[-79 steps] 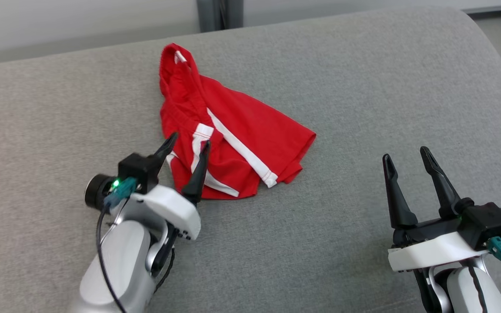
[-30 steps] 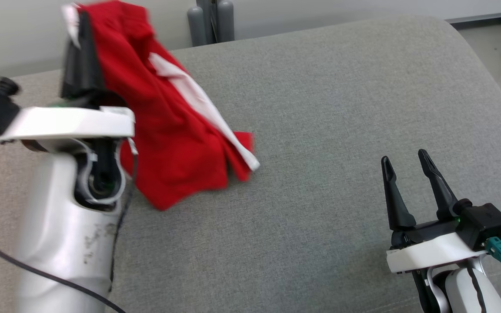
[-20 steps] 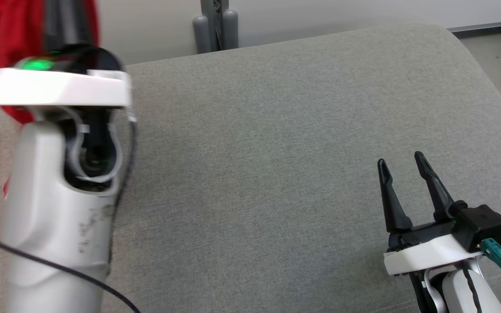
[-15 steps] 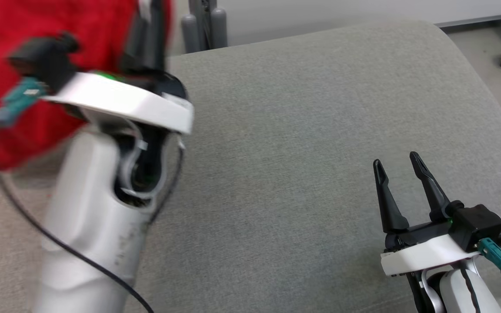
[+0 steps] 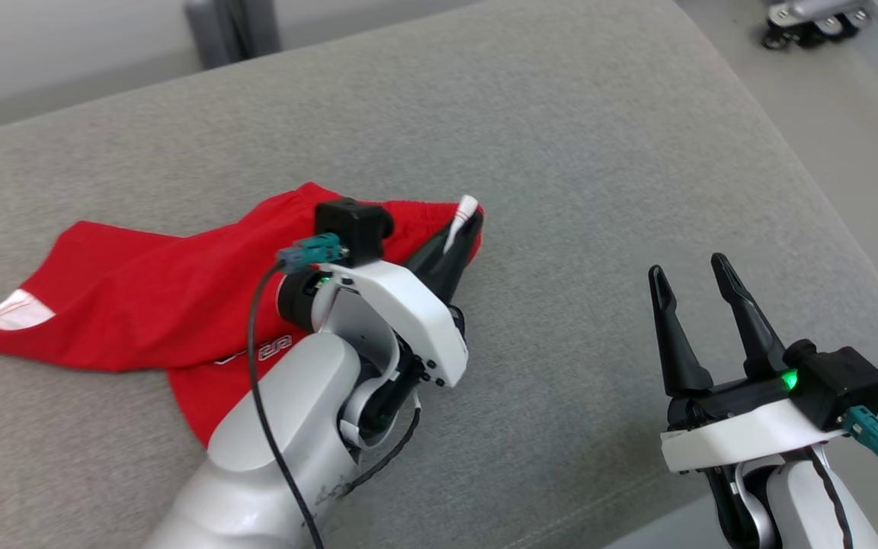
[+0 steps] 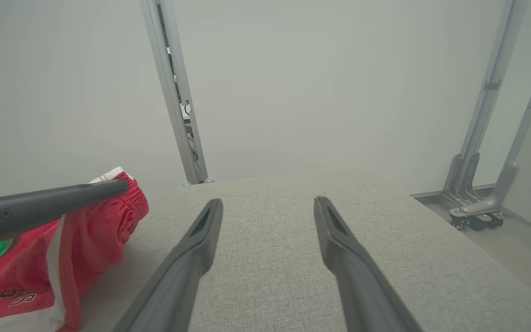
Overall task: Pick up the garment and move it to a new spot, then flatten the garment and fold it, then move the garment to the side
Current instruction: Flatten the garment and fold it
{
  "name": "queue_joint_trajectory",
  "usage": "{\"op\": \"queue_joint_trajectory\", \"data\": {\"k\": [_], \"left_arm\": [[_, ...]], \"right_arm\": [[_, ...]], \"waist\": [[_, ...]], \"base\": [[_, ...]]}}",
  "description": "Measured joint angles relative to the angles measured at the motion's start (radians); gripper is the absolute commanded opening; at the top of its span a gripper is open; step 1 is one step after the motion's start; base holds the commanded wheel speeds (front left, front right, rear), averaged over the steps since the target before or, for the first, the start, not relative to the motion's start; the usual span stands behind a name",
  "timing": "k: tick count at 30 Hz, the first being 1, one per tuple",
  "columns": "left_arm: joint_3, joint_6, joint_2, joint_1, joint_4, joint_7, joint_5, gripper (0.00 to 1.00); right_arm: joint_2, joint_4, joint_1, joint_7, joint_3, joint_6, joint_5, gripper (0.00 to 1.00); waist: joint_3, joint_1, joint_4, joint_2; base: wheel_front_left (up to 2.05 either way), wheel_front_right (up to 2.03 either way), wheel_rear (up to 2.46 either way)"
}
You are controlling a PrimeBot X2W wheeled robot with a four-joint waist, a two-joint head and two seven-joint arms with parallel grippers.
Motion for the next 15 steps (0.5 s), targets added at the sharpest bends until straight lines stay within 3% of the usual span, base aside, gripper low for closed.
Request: {"op": "queue_joint_trajectory", "data": {"k": [6,7,8,15], "left_arm": [[-0.128,0.01,0.0,-0.048,0.099,-0.036,-0.018,0.0],[-0.144,0.012,0.0,-0.055,0.114,-0.046,-0.021,0.35],[-0.157,0.017,0.0,-0.062,0.127,-0.06,-0.026,1.0],[-0.261,0.006,0.001,-0.117,0.189,-0.153,-0.063,1.0]], "right_arm": [[0.0,-0.001,-0.013,0.0,0.004,0.0,0.024,1.0],[0.0,-0.002,-0.015,0.0,0.005,0.0,0.028,1.0],[0.0,-0.001,-0.016,0.0,0.005,0.0,0.029,1.0],[0.0,0.004,-0.021,0.0,-0.023,0.0,0.012,1.0]], "waist": [[0.041,0.0,-0.061,0.0],[0.047,0.0,-0.069,0.0],[0.052,0.0,-0.074,0.0],[0.059,0.0,-0.045,0.0]], "base": [[0.0,0.0,0.0],[0.0,0.0,0.0],[0.0,0.0,0.0],[0.0,0.0,0.0]]}}
